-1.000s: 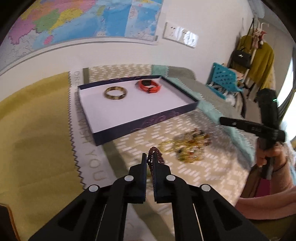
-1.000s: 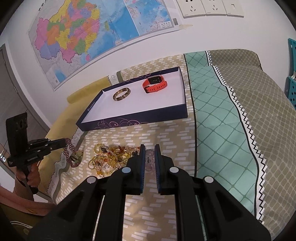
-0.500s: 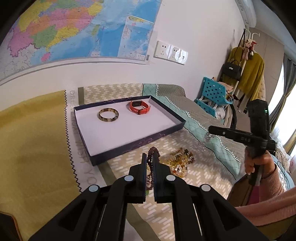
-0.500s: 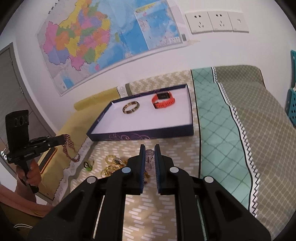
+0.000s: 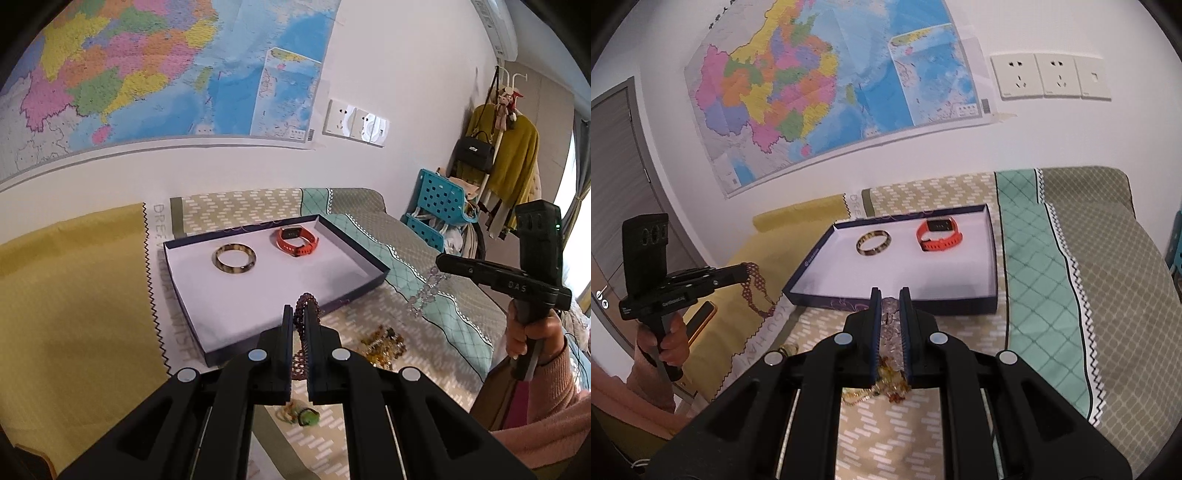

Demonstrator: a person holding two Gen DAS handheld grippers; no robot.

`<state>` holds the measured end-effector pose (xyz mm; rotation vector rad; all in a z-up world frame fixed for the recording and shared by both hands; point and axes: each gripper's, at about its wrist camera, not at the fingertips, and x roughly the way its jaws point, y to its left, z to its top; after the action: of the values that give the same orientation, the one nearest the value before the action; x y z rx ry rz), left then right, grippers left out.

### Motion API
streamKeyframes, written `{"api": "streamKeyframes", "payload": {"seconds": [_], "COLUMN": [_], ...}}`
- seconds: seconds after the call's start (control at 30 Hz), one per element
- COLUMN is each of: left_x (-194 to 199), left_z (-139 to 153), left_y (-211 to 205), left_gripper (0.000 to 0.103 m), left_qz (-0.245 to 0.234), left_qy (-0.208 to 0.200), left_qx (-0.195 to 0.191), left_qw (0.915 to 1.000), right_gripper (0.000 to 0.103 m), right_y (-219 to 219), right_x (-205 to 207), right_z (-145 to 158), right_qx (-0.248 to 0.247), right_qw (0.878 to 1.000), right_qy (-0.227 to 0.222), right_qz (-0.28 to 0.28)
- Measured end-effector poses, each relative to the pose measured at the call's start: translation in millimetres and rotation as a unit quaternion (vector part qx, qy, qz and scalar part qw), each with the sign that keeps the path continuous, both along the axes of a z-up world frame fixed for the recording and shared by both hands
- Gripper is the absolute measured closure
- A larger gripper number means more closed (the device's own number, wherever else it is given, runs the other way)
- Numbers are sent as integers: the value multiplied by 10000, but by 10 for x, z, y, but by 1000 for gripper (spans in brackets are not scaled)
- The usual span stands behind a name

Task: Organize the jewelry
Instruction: 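Lift the necklace with the left gripper while the right carries the crystal bracelet toward the box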

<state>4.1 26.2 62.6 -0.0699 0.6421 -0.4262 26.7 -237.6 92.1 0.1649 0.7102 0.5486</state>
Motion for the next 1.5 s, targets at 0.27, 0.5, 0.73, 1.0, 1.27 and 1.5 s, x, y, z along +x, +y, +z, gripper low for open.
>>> {"api": "streamKeyframes", "payload": {"seconds": [0.27,0.5,0.73,1.0,1.27,1.5], "left_x": [177,381,567,727,861,997], "left_z": [51,51,17,-18,-68,-105], "left_y": [25,2,-59,-68,-65,-81], "left_gripper": [99,99,99,99,99,99], "left_qz": [69,100,162,243,321,389], "left_qy": [-46,13,73,136,231,278], "left_qx": [34,84,160,207,232,293], "left_qw": [10000,9999,9997,9994,9989,9984], "right_gripper": [93,93,93,93,93,93], "right_y": [98,162,241,322,358,410], "right_x": [200,404,566,708,871,1012], "right_z": [125,149,148,93,9,-56], "right_qx": [-47,-15,31,16,0,-53], "right_qw": [9998,9998,9998,9998,9999,9999], "right_qy": [-162,-160,-160,-89,19,91], "right_qz": [55,81,102,149,131,123]}}
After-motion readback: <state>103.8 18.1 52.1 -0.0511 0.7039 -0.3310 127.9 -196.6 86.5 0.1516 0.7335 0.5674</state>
